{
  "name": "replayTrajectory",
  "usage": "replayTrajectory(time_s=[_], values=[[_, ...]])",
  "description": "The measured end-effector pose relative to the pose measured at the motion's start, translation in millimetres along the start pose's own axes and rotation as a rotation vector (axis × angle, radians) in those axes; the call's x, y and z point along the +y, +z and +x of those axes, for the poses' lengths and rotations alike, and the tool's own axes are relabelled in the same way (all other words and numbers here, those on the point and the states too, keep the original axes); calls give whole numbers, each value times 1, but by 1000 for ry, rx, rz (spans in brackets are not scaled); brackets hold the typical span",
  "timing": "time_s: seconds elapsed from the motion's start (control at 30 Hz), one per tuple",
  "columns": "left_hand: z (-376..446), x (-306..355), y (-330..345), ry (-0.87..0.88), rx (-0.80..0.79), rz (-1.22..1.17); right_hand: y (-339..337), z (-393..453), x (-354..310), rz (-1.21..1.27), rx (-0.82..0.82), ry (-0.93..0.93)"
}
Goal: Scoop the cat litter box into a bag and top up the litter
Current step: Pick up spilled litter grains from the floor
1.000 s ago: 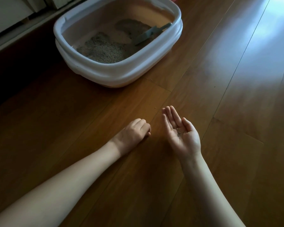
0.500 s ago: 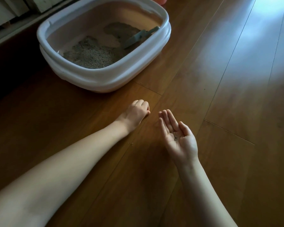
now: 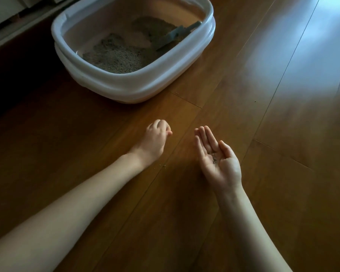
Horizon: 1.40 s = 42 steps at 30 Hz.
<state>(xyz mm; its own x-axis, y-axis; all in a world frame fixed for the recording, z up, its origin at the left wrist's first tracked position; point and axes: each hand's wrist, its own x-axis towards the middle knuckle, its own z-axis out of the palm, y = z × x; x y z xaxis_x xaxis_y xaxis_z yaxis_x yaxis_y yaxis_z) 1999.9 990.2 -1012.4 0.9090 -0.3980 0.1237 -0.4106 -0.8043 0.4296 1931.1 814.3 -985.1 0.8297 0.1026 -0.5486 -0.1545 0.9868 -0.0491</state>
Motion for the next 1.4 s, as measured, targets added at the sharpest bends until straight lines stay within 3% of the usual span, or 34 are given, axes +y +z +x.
replayTrajectory(time_s=[0.17, 0.4, 0.6, 0.7, 0.87, 1.0, 1.13, 1.4], values=[[-62, -2, 0, 72, -70, 44, -1, 2, 3, 2, 25, 7], [-69, 5, 8, 279, -62, 162, -2, 2, 12, -26, 34, 26], [-66, 10, 8, 322, -92, 249, -2, 1, 14, -46, 50, 32], [-63, 20, -6, 275, -123, 167, -2, 0, 18, -77, 80, 40], [-48, 61, -35, 226, 151, -114, 4, -1, 35, -183, 63, 132], [-31, 70, -49, 280, 119, -139, 18, 3, 48, -184, 10, 188], [-23, 68, -65, 143, 210, -276, 29, 11, 46, -179, 69, 179], [-14, 80, -105, -58, 256, -458, 61, -1, 46, -102, -28, 222]])
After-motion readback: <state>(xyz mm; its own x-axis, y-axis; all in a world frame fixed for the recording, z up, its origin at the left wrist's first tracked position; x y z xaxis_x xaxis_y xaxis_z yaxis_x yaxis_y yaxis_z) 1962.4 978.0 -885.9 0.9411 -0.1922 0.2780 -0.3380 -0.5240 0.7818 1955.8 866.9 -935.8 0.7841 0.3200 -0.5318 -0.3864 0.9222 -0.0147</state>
